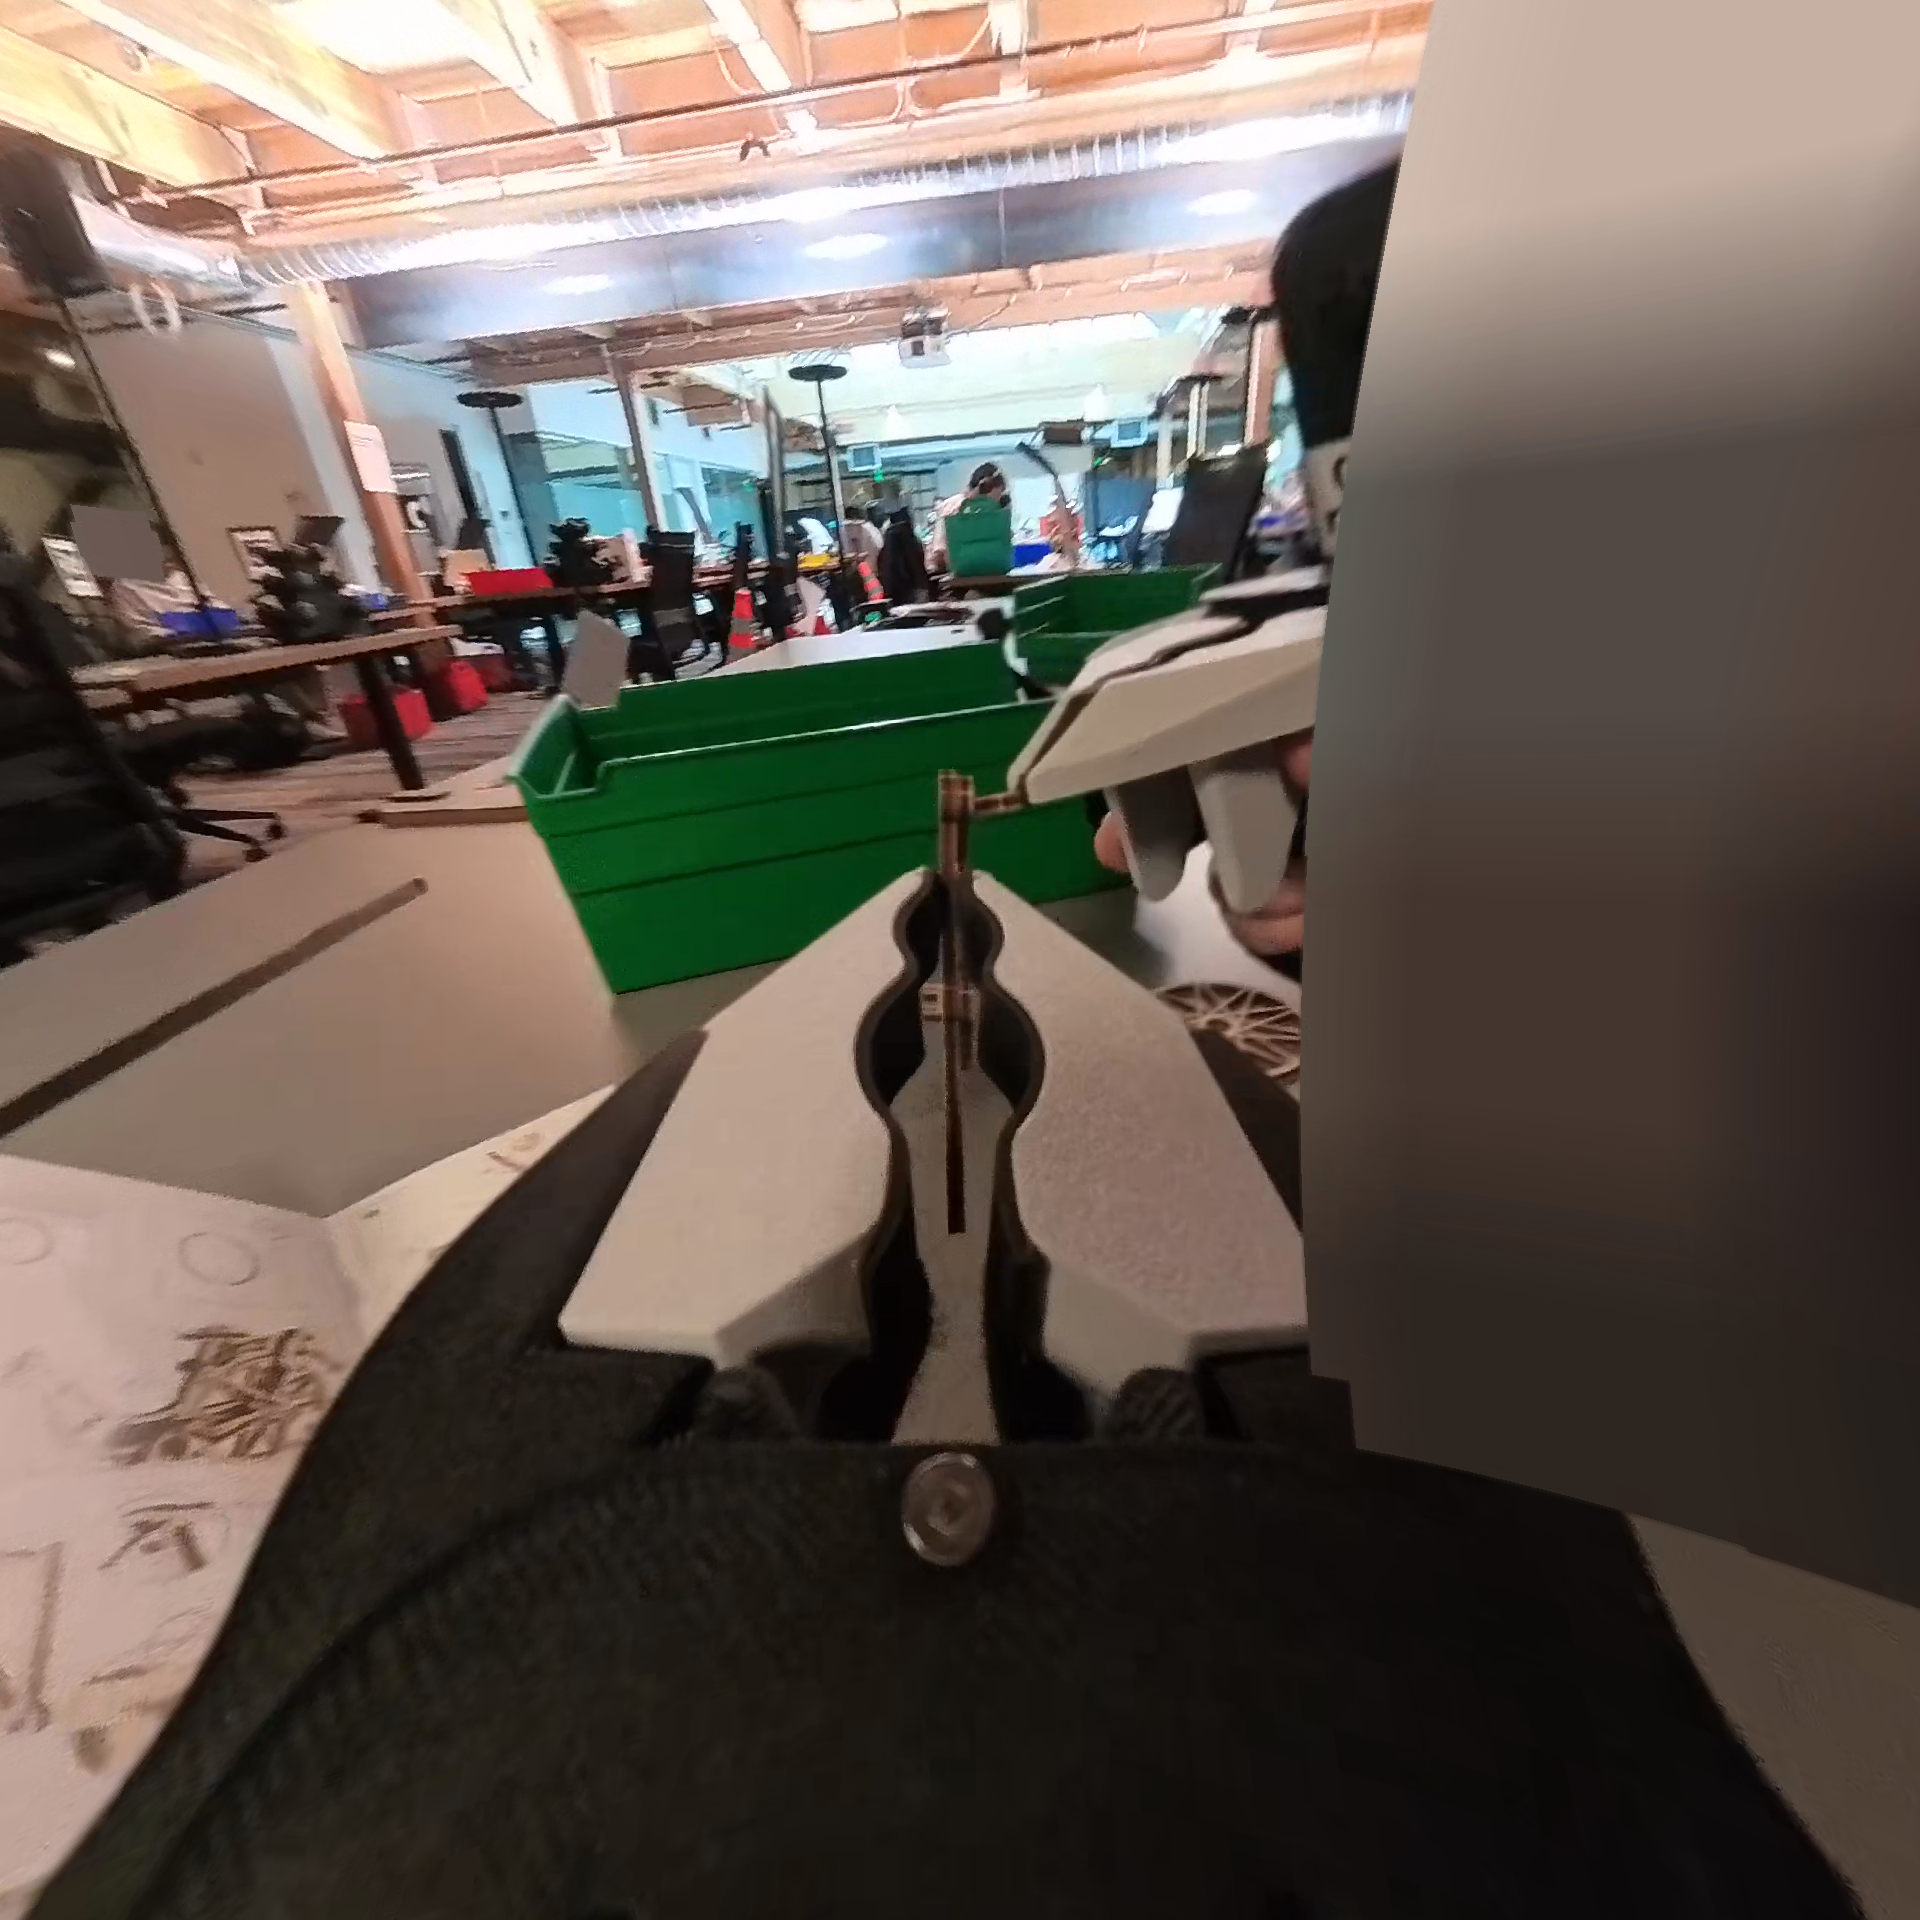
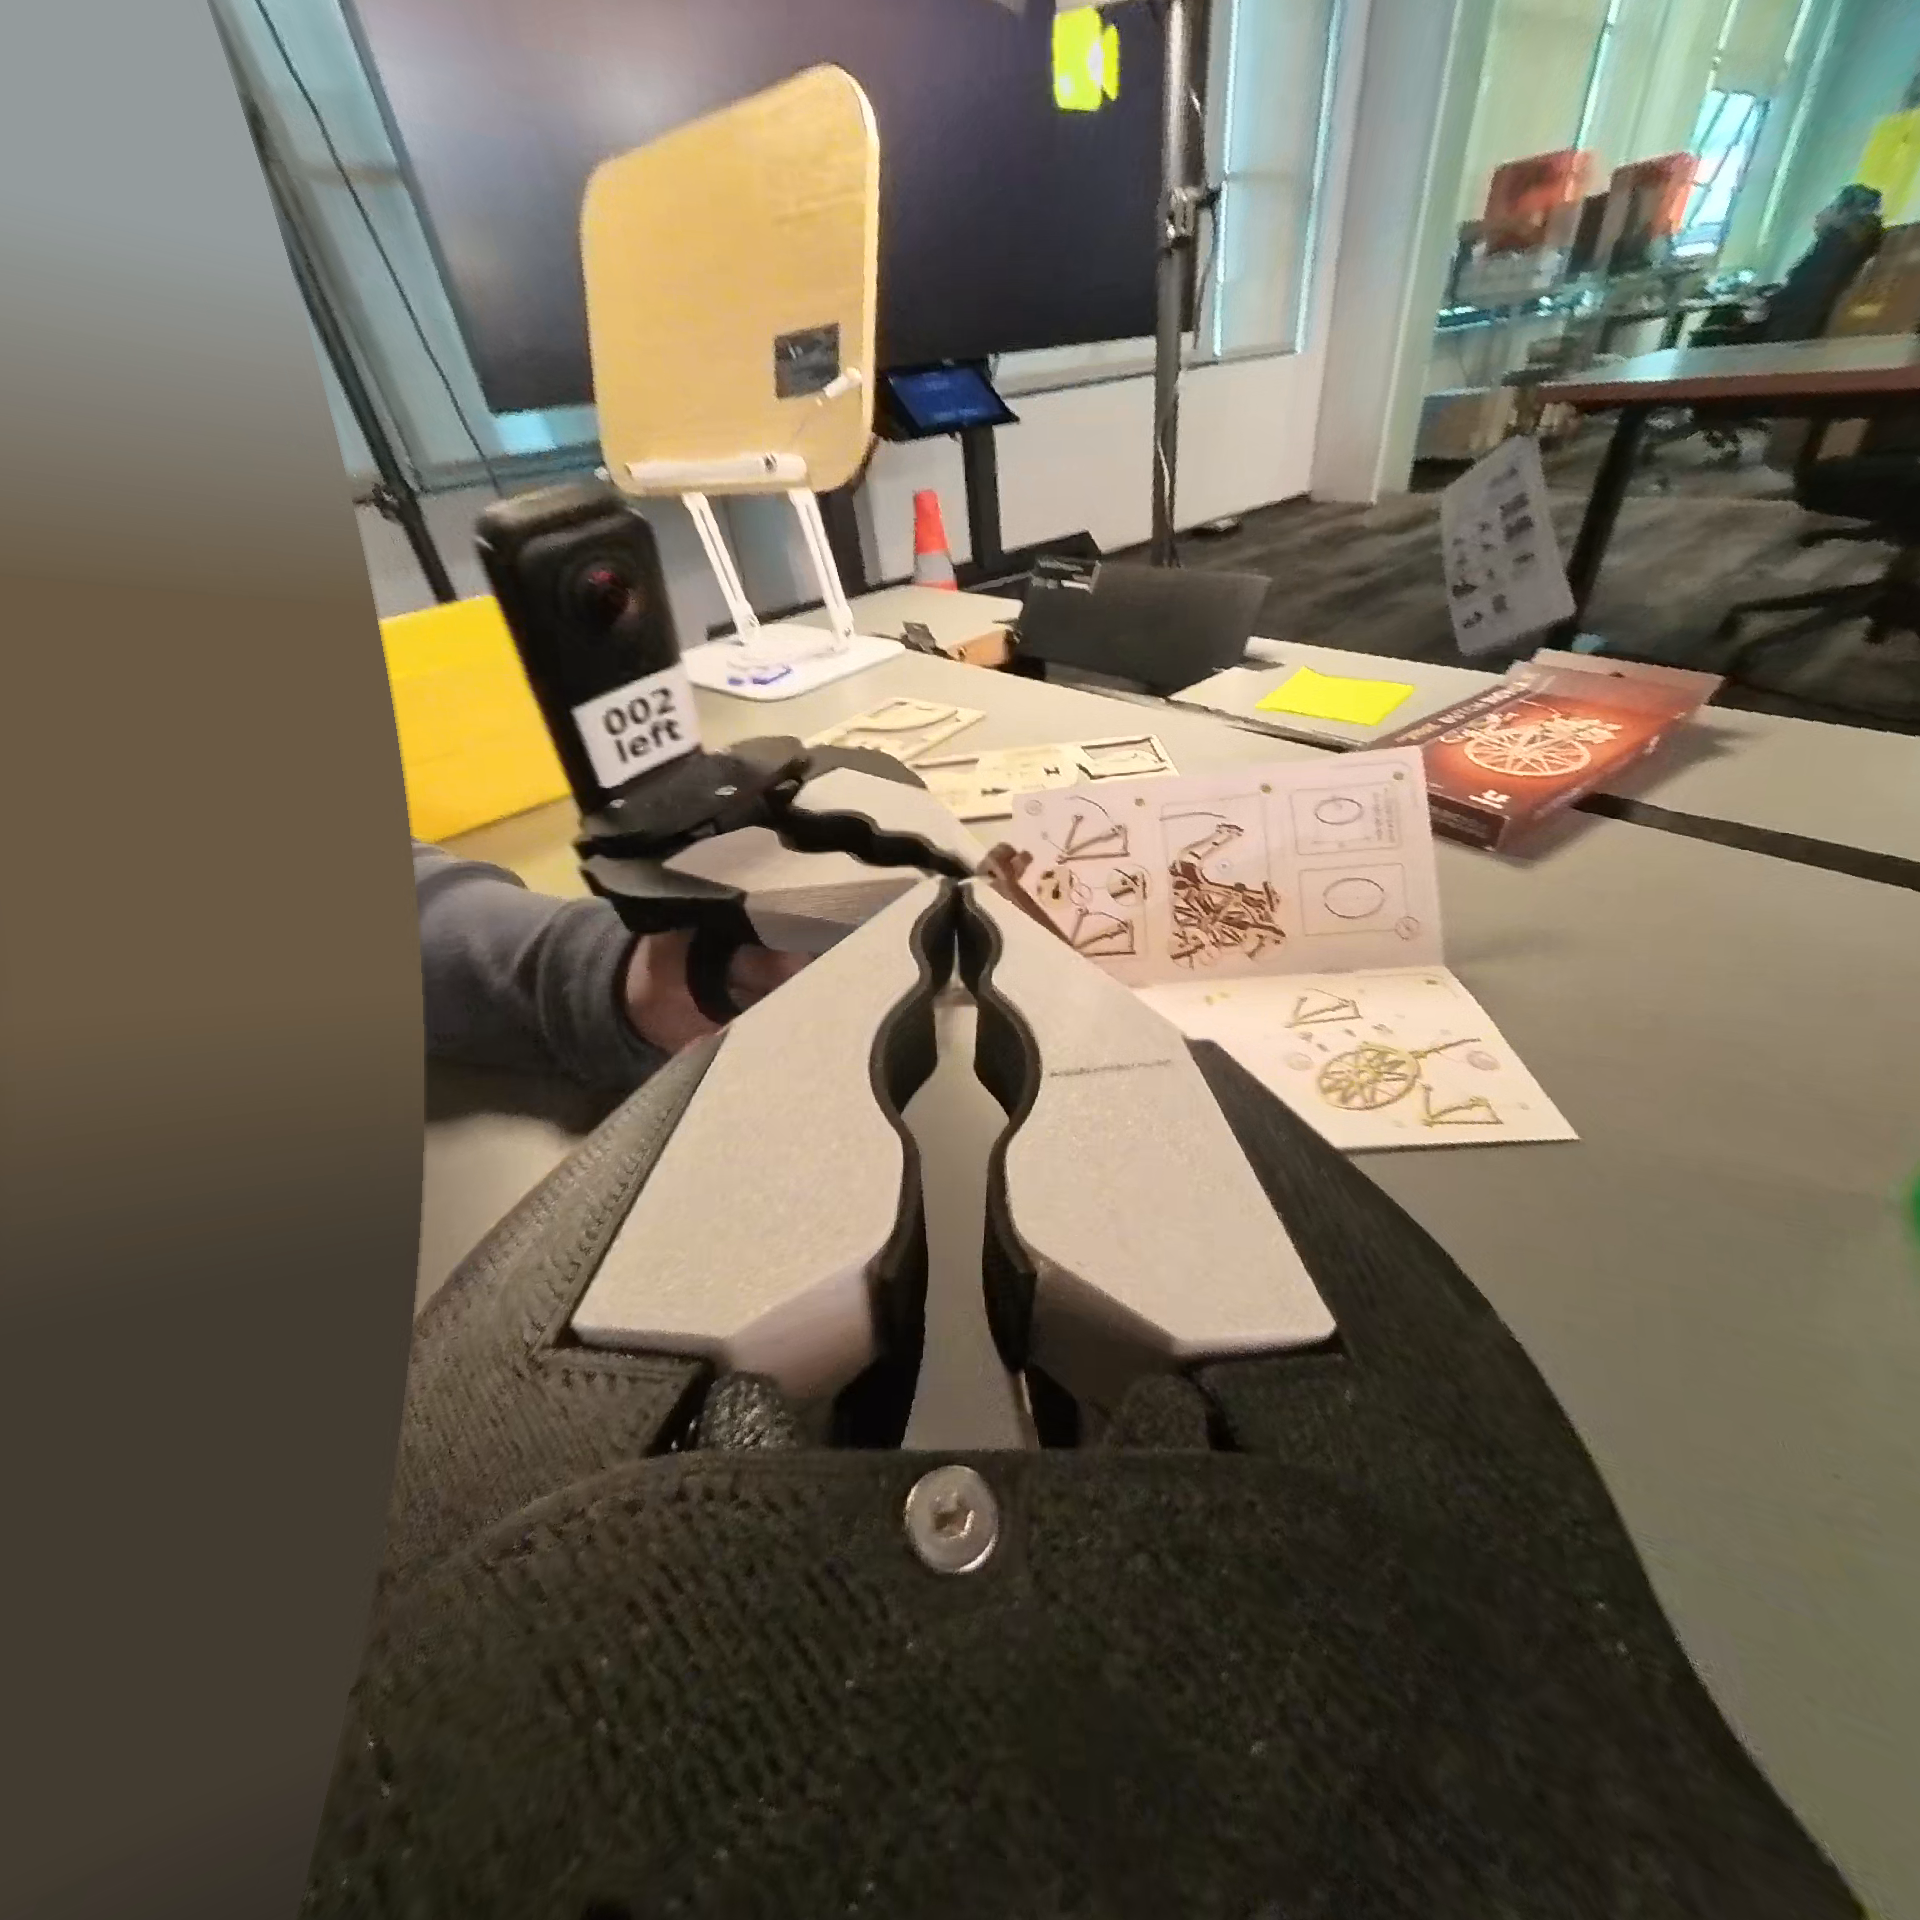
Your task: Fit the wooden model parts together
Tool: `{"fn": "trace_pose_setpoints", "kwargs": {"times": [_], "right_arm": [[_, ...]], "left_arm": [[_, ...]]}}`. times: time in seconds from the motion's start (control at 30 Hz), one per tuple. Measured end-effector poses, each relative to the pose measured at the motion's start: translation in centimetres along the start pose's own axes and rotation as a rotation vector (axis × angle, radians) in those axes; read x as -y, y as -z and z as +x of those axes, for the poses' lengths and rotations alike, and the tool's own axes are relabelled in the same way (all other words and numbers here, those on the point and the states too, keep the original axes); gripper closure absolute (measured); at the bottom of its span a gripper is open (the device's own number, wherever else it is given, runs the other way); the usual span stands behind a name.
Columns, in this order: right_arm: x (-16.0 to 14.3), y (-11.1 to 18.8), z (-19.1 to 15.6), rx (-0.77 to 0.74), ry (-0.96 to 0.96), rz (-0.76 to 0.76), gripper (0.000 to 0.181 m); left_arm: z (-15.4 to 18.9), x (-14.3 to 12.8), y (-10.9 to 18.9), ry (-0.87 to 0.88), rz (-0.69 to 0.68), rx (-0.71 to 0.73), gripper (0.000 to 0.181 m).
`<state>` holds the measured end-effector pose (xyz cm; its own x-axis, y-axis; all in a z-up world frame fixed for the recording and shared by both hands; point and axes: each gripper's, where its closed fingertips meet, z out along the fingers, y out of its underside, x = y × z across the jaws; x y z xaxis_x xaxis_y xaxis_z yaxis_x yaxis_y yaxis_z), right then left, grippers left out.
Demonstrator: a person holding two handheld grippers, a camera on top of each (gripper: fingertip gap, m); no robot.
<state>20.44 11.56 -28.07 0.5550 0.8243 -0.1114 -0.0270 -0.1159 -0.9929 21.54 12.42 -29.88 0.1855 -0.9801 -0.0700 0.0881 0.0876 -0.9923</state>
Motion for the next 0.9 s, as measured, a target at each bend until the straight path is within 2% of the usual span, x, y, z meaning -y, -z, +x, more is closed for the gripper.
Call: {"fn": "trace_pose_setpoints", "kwargs": {"times": [0.03,0.2,0.27,0.37,0.47,0.57,0.77,0.9], "right_arm": [[0.1,0.0,-0.1,0.011,-0.01,0.016,0.181],[0.1,0.0,-0.2,0.034,-0.034,0.036,0.181],[-0.5,0.3,0.1,0.018,-0.032,-0.001,0.181],[-5.1,0.8,-0.6,0.051,-0.031,-0.248,0.181],[-10.3,1.6,-1.5,0.074,0.006,-0.511,0.181],[-12.9,2.5,-1.6,0.061,0.053,-0.66,0.181],[-13.2,3.4,-1.0,-0.034,0.087,-0.682,0.181],[-13.2,3.5,-1.6,-0.068,0.064,-0.652,0.174]], "left_arm": [[0.1,0.1,0.0,0.028,0.011,-0.019,0.18],[0.0,0.1,0.0,0.051,0.012,-0.022,0.18],[-0.6,-0.1,0.0,0.035,-0.002,0.023,0.18],[-1.7,-0.2,0.3,0.019,-0.01,0.09,0.181],[-1.8,-0.2,0.3,0.024,-0.01,0.096,0.18],[-1.7,-0.3,0.3,0.009,-0.015,0.093,0.18],[-1.5,-0.4,0.2,-0.005,-0.023,0.086,0.18],[-1.5,-0.4,0.2,0.001,-0.024,0.085,0.18]]}}
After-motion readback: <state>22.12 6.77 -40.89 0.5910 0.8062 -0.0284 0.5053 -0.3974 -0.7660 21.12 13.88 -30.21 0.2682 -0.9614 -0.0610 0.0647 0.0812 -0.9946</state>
